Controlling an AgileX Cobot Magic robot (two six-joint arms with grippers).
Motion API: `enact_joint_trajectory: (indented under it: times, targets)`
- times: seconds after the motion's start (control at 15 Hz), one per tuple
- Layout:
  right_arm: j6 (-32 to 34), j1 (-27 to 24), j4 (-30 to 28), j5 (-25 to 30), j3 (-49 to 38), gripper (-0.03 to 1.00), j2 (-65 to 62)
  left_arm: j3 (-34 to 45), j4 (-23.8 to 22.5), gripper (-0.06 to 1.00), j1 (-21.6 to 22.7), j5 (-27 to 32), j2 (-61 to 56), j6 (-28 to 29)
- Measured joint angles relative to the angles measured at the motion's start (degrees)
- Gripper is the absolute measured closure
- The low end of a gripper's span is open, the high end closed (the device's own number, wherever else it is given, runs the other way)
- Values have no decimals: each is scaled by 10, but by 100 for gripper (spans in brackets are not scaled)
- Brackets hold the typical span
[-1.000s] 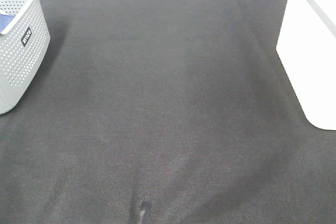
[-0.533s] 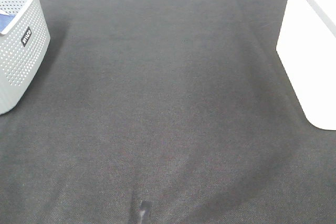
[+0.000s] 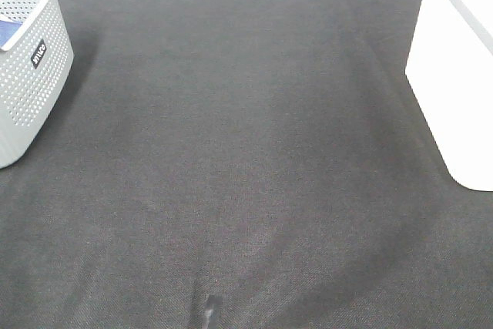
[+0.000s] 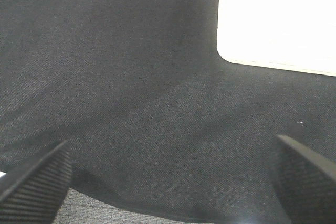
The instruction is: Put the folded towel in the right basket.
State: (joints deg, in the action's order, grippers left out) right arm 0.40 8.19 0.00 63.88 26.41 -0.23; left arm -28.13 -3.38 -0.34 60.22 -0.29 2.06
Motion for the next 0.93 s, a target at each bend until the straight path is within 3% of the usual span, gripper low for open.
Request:
enact_joint_trajectory:
  times: [0.27,0.93]
  targets:
    - [0,-37,0,-1,0,1,0,0,0,-4,0,0,0,0]
    - [0,-36,0,-1,0,1,0,0,0,-4,0,0,0,0]
